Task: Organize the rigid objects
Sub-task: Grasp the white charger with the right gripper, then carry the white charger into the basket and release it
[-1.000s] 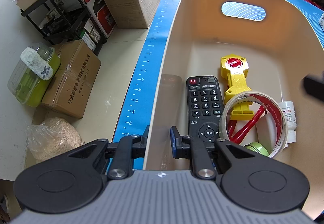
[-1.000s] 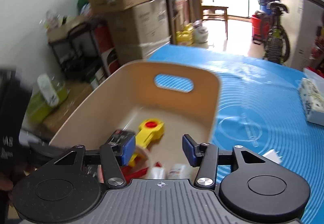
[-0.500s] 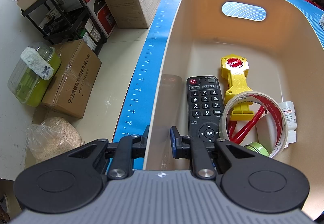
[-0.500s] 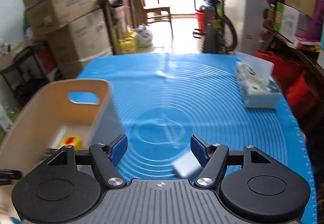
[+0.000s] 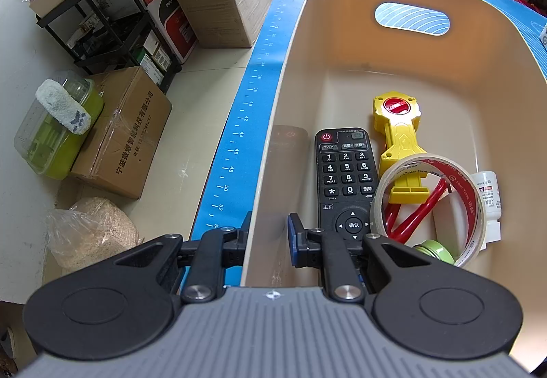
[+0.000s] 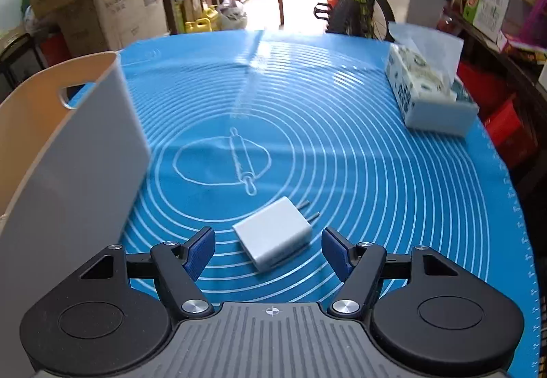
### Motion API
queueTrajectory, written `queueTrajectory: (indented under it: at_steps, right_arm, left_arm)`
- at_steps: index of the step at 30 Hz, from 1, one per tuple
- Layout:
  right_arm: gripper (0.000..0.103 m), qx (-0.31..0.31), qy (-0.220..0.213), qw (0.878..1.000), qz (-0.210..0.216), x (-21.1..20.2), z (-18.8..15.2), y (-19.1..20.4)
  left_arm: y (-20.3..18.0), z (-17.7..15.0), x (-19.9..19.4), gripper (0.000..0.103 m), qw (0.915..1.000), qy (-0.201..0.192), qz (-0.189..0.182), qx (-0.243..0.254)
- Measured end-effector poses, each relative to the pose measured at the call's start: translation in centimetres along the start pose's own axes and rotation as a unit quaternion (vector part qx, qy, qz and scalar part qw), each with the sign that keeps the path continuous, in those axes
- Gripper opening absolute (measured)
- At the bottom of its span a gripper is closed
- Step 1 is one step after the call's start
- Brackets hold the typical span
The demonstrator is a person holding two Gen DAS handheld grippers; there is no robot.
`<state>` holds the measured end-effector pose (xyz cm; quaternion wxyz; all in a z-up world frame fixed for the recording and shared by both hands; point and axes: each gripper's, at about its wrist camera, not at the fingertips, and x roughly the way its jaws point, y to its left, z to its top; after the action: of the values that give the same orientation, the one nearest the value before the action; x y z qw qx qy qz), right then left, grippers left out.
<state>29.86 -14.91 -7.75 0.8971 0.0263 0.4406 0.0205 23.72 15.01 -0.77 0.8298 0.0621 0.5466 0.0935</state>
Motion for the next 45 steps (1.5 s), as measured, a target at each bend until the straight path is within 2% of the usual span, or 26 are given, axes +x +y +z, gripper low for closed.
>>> queueTrajectory:
  at_steps: [8,13,15,18,24,36,45]
  right_arm:
    - [0.074,-0.023,-0.005,1.0,0.005,1.9,-0.3,-0.5]
    - [0.077,-0.057,-0.026,0.998,0.006,1.9,-0.9,0.2]
    - [0.074,-0.062,-0.033,0.997,0.007,1.8,-1.1,0.4]
    - [0.062,-0.061,-0.039,0.997,0.012,1.7,-1.1,0.4]
    - [0.06,-0.068,-0.047,0.997,0.005,1.6,-1.1,0.6]
    - [0.06,-0.049,-0.099,0.994,0.003,-1.6,0.2,1.0]
    - [0.06,-0.048,-0.173,0.983,0.028,-6.8,2.0,3.3]
  left_arm:
    - [0.0,0.0,0.0,0.021,1.0,0.0,0.001,0.0]
    - [0.0,0.0,0.0,0.021,1.0,0.0,0.001,0.0]
    - [0.0,0.0,0.0,0.021,1.0,0.0,0.001,0.0]
    - [0.0,0.0,0.0,0.021,1.0,0.0,0.001,0.0]
    - [0.0,0.0,0.0,0.021,1.0,0.0,0.001,0.0]
    - [0.0,0.0,0.0,0.021,1.0,0.0,0.001,0.0]
    - [0.0,0.0,0.0,0.021,1.0,0.0,0.001,0.0]
